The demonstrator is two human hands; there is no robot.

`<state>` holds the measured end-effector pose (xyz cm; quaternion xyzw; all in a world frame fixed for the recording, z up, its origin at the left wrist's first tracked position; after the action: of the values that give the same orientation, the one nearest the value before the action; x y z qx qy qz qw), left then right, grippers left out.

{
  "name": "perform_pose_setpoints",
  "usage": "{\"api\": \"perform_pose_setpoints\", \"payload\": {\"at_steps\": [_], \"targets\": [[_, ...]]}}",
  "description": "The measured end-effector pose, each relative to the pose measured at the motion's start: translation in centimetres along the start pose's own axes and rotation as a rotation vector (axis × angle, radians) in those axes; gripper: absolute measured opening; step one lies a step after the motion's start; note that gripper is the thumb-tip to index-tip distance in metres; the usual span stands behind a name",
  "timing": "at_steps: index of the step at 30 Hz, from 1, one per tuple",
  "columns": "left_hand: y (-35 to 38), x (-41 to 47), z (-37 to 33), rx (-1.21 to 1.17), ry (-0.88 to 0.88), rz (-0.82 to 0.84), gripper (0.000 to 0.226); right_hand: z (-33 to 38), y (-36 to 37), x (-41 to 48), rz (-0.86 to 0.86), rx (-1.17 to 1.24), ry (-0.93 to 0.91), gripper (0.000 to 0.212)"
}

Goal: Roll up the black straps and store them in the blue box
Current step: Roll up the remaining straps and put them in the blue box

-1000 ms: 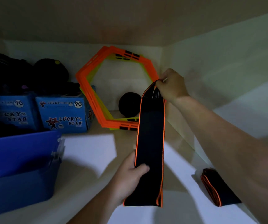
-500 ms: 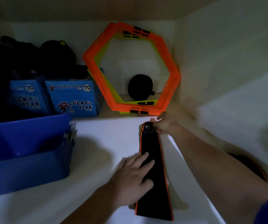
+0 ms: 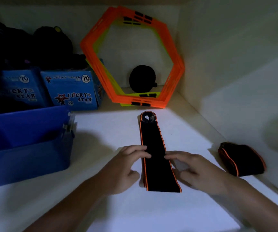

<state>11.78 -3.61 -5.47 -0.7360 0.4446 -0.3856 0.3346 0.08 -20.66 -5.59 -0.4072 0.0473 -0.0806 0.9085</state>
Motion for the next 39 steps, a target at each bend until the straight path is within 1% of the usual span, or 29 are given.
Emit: {"api": "perform_pose_setpoints", "payload": {"at_steps": [2,5,10,15,20,23,25,26,27,29,30,33,36,39], "targets": [[0.1,-1.0,-0.6,0.041,0.030,0.011,0.060,-0.9,0.7,-1.2,-0.003,-0.013,-0.027,0.057],[-0.1,-1.3,-1.3,0.070,0.048,-0.040,0.047,-1.8,1.3,-1.8,-0.046,-0.030,-0.085,0.051],[0.6,-1.8,-1.8,0.138,0.104,-0.043,0.043,-1.3,1.9,-2.3,-0.135,-0.071,-0.166,0.044],[0.5,-2.1,-2.2,0.173,0.133,-0.075,0.041,-0.1,2.2,-2.9,-0.136,-0.138,-0.216,0.041],[0.5,-2.6,-1.8,0.111,0.083,-0.054,0.040,0.9,2.7,-3.4,-0.094,-0.219,-0.221,0.048],[0.2,-3.1,-2.0,0.087,0.056,-0.073,0.042,1.4,2.6,-3.6,-0.065,-0.250,-0.211,0.056],[0.0,-3.2,-2.4,0.093,0.045,-0.090,0.039,1.6,2.6,-3.7,-0.058,-0.252,-0.197,0.059],[-0.1,-3.3,-2.6,0.096,0.035,-0.092,0.035,1.8,2.5,-3.7,-0.070,-0.235,-0.195,0.055],[-0.1,-3.2,-2.7,0.098,0.021,-0.089,0.034,1.9,2.4,-3.7,-0.099,-0.198,-0.196,0.047],[-0.2,-3.2,-2.7,0.080,-0.027,-0.103,0.040,2.0,2.0,-3.5,-0.164,-0.097,-0.172,0.027],[-0.4,-3.2,-2.6,0.046,-0.062,-0.121,0.044,1.9,1.8,-3.4,-0.177,-0.043,-0.136,0.025],[-0.3,-3.0,-1.8,-0.044,-0.148,-0.131,0.053,1.6,1.5,-2.6,-0.194,0.072,-0.070,0.034],[-0.2,-2.4,-1.6,-0.079,-0.152,-0.143,0.045,1.5,1.4,-1.7,-0.215,0.164,-0.052,0.039],[-0.4,-2.1,-1.4,-0.121,-0.202,-0.200,0.036,1.0,1.3,-0.9,-0.242,0.247,-0.014,0.032]]}}
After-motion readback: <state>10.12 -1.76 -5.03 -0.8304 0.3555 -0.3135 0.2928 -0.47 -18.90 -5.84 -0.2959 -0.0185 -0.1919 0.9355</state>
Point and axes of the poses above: each hand's wrist, its own x-axis towards the middle knuckle, its own y-axis out of the palm, z = x × y, the point moved 8 cm from there along x, towards the middle knuckle, and after that the axes turned 7 degrees about y, right-handed, at the moved point
